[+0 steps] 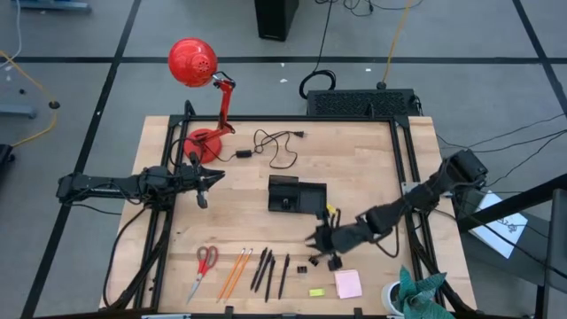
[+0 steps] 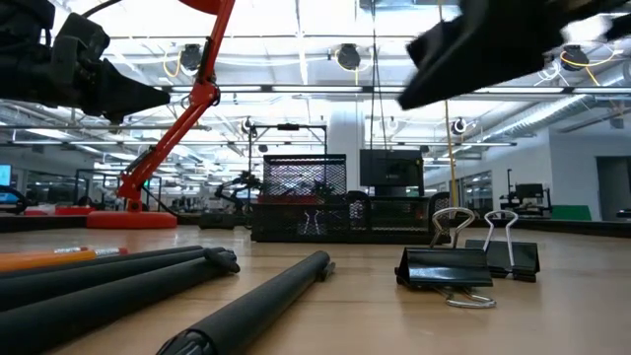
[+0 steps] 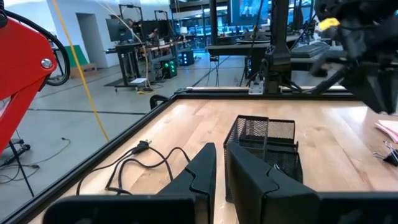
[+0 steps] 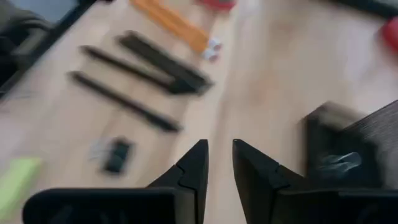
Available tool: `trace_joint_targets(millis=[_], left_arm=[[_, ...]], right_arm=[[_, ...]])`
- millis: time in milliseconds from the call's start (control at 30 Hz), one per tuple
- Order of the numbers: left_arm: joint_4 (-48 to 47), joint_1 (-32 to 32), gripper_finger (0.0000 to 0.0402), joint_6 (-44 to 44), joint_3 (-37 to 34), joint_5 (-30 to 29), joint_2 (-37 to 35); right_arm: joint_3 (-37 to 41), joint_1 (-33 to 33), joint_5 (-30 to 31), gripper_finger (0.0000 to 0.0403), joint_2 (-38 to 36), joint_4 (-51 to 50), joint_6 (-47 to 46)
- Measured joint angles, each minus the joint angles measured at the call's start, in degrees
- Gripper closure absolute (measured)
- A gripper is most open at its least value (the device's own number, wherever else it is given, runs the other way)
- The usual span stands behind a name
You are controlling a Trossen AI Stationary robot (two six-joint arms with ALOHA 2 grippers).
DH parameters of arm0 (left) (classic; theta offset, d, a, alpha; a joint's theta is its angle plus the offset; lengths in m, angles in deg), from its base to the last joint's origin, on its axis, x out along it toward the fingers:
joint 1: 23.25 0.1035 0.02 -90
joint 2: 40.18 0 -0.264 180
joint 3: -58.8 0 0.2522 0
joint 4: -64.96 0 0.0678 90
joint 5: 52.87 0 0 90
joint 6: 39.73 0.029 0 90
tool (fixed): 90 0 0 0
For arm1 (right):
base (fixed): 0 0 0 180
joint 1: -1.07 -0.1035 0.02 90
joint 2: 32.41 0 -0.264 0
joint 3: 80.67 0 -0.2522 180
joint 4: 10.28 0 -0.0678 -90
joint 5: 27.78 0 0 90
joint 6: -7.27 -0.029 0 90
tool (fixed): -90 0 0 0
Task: Pick and place office supplies into organizer
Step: Put the right black binder clip into the black desk organizer
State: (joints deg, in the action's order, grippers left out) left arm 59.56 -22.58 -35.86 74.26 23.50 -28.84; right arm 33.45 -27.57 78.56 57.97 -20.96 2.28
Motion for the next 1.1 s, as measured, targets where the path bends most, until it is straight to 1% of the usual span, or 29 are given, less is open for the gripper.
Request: trace_joint_targets(millis=[67, 167, 267, 400, 700, 900, 1033, 1100], left_arm=[[0.0, 0.0, 0.0355, -0.7, 0.0, 0.0, 0.0], [0.1, 0.0, 0.0355, -1.2, 0.0, 0.0, 0.0], [0.2, 0.0, 0.0355, -1.3, 0.0, 0.0, 0.0], [0.2, 0.0, 0.0355, -1.4, 0.0, 0.0, 0.0], [-0.9, 0.0, 0.0355, -1.0, 0.0, 0.0, 0.0], [-0.9, 0.0, 0.0355, -1.0, 0.0, 0.0, 0.0], [-0.9, 0.0, 0.0355, -1.0, 0.0, 0.0, 0.0], [-0.9, 0.0, 0.0355, -1.1, 0.0, 0.0, 0.0]], right_arm=[[0.0, -1.4, -1.5, 0.0335, 0.4, -0.9, -5.8], [0.0, -2.5, -1.6, 0.0334, 1.7, -3.0, -14.4], [0.0, -2.4, -2.0, 0.0334, 3.5, -6.6, -20.5], [0.0, -1.3, -4.9, 0.0334, 6.0, -9.3, -25.9], [0.0, 0.3, -12.5, 0.0334, 6.8, -8.0, -26.6], [0.0, 0.7, -15.0, 0.0334, 6.6, -8.0, -24.5], [0.0, 1.3, -15.3, 0.0334, 6.6, -8.1, -24.3], [0.0, 2.0, -17.3, 0.0334, 6.6, -8.1, -23.9]])
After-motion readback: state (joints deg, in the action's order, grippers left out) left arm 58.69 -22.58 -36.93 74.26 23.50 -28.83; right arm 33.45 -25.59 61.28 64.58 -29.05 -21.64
